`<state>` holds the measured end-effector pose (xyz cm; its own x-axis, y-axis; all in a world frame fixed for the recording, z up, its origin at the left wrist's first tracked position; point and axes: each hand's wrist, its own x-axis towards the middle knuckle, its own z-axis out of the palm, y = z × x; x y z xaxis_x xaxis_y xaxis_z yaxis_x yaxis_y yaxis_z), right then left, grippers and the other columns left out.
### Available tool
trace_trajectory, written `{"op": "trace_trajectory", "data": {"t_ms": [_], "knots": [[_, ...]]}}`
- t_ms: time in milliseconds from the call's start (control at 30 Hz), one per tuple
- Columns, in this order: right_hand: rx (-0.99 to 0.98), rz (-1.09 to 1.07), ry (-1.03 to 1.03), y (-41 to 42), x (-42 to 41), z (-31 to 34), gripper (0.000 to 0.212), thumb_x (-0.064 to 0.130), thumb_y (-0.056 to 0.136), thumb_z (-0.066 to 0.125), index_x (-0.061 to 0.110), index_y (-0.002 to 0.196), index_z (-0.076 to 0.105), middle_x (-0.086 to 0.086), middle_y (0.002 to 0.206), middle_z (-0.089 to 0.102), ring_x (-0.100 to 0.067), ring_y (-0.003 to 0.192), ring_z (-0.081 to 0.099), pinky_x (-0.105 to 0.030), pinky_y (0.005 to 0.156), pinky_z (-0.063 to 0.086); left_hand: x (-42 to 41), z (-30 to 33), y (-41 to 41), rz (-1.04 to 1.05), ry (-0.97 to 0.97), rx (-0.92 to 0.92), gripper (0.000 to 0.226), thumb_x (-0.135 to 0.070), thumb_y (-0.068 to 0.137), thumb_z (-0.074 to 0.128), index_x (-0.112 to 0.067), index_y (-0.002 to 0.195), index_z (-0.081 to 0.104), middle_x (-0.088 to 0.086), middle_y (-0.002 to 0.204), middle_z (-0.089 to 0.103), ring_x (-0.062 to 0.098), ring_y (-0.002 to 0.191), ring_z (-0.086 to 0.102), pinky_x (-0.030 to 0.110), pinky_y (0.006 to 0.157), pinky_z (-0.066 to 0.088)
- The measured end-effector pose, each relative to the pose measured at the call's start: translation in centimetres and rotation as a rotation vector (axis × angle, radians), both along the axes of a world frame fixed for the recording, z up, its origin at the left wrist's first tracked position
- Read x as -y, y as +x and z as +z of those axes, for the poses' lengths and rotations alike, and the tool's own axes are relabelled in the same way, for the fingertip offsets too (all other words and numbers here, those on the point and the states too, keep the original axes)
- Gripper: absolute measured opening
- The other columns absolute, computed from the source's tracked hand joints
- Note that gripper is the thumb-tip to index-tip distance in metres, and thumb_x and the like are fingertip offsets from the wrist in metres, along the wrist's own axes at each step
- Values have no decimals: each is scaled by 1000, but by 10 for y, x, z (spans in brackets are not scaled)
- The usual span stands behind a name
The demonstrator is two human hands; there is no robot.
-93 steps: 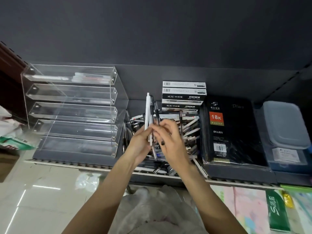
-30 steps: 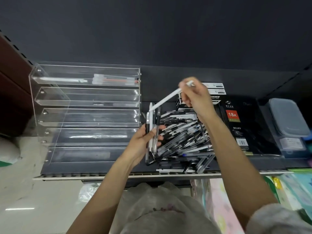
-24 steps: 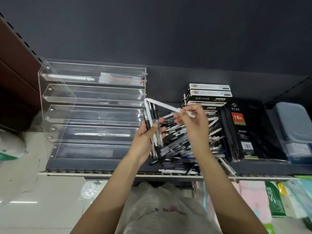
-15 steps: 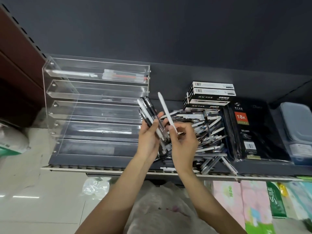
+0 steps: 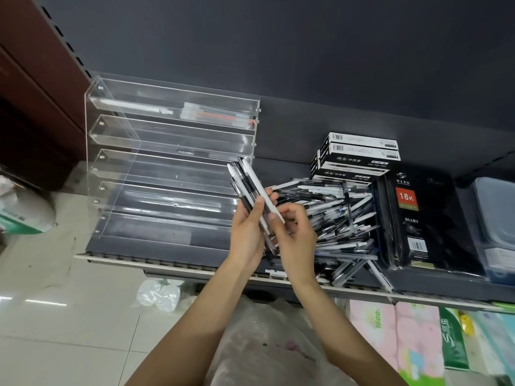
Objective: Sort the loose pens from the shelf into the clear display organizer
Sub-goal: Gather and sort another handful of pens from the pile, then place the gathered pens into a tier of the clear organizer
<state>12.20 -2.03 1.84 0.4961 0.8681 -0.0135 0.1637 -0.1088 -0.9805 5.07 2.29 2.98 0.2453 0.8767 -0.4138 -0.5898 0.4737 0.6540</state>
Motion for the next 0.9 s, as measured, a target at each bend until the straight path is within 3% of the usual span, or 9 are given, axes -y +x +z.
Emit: {"op": "trace_trajectory", "data": {"t_ms": [67,167,333,433,533,700,833,900], "knots": [[27,89,-22,-1,4,2,15,18,92,60,28,94,49,7,86,62,-18,71,63,-35,57,52,4,0,-1,12,23,-7,20,-10,99,41,-10,109,59,0,95,73,9,87,69,24,74,56],[184,186,-6,-3,13,2,12,20,96,51,20,102,41,6,85,56,-10,70,57,-31,58,48,14,0,3,35,34,-11,23,-11,100,39,-8,114,56,4,105,70,14,105,64,32,94,52],[218,265,-12,11,25,5,9,14,99,44,17,105,38,17,82,56,2,66,57,-14,54,41,28,0,5,65,23,97,34,-14,102,33,-4,129,50,9,119,66,19,114,61,34,93,52],[206,315,5,20,33,9,6,18,100,42,21,105,39,10,75,59,-3,59,56,-26,52,47,32,3,6,93,-2,140,28,-12,102,33,-8,116,56,4,100,72,15,94,69,31,78,58],[274,312,29,23,34,8,7,22,99,45,23,105,41,6,82,64,-11,66,61,-39,58,49,37,5,15,147,-9,167,24,-10,101,36,-10,111,58,3,99,70,14,93,67,31,83,56],[392,347,54,33,36,8,9,25,98,48,27,102,41,7,76,65,-11,57,57,-36,52,44,47,11,21,236,-26,164,35,-8,101,36,1,133,44,13,125,60,17,104,66,28,79,55],[506,435,20,33,36,4,10,29,97,47,21,101,43,3,73,64,-14,55,58,-38,48,46,49,11,12,262,-41,115,37,-5,100,35,5,135,41,23,133,53,19,103,67,28,77,56],[585,432,6,31,32,5,15,35,95,49,20,98,47,6,79,62,-12,60,57,-27,49,45,48,9,4,246,-41,80,36,-5,100,35,6,134,42,23,131,55,21,104,66,31,79,57]]}}
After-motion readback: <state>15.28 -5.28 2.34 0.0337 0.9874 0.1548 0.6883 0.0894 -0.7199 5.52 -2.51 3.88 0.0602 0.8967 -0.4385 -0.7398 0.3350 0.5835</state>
